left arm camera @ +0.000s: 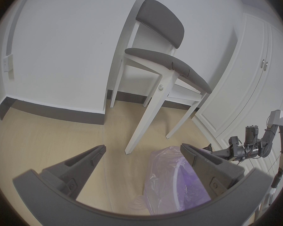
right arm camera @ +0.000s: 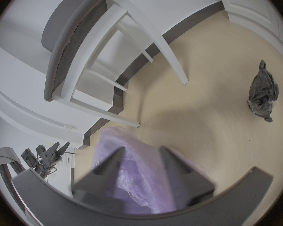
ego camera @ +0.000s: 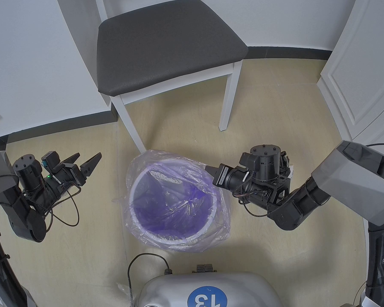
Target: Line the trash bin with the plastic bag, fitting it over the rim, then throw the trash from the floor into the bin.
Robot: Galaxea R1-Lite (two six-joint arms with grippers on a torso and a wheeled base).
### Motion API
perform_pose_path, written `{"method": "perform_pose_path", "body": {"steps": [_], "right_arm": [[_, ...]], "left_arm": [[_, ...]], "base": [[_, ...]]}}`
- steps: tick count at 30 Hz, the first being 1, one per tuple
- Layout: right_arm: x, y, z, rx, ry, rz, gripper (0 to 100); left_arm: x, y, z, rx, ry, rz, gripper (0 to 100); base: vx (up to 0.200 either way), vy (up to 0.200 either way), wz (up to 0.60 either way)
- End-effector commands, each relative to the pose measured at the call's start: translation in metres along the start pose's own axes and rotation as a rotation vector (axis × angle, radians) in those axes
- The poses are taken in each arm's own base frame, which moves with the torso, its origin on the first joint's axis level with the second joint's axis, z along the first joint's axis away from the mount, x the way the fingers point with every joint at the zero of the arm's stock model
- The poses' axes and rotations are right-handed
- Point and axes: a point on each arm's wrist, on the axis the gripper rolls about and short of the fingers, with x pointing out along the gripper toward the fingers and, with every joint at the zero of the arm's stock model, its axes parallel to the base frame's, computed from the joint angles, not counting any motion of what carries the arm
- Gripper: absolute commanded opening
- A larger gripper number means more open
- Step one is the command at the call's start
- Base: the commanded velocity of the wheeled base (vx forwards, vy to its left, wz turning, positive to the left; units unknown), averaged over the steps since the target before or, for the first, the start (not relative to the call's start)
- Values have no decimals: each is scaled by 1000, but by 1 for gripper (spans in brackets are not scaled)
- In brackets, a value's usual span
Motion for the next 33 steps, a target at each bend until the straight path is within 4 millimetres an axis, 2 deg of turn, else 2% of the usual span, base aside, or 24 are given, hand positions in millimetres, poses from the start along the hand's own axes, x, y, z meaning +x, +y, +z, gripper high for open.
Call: {"method": "perform_pose_path", "body": {"steps": [1, 4, 10, 11, 24, 33], "right_arm": [[-2, -7, -11, 1, 34, -22, 0], [-2, -8, -12, -1, 29, -10, 0], [-8, 1, 0, -16, -8, 19, 0], [-10, 1, 0, -28, -7, 18, 100], [1, -9, 12, -37, -62, 17, 100], [-6, -4, -8, -49, 6, 25, 100]], "left_arm": [[-1, -4, 1, 6, -10, -7, 100], [-1, -6, 0, 20, -7, -9, 100], [-1, -9, 0, 36, -7, -4, 100], [0, -10, 0, 36, -8, -8, 100], [1, -16, 2, 40, -18, -7, 100], [-1, -20, 3, 40, -19, -1, 100]], "base": [[0, 0, 0], [0, 0, 0], [0, 0, 0], [0, 0, 0], [0, 0, 0], [0, 0, 0]]}}
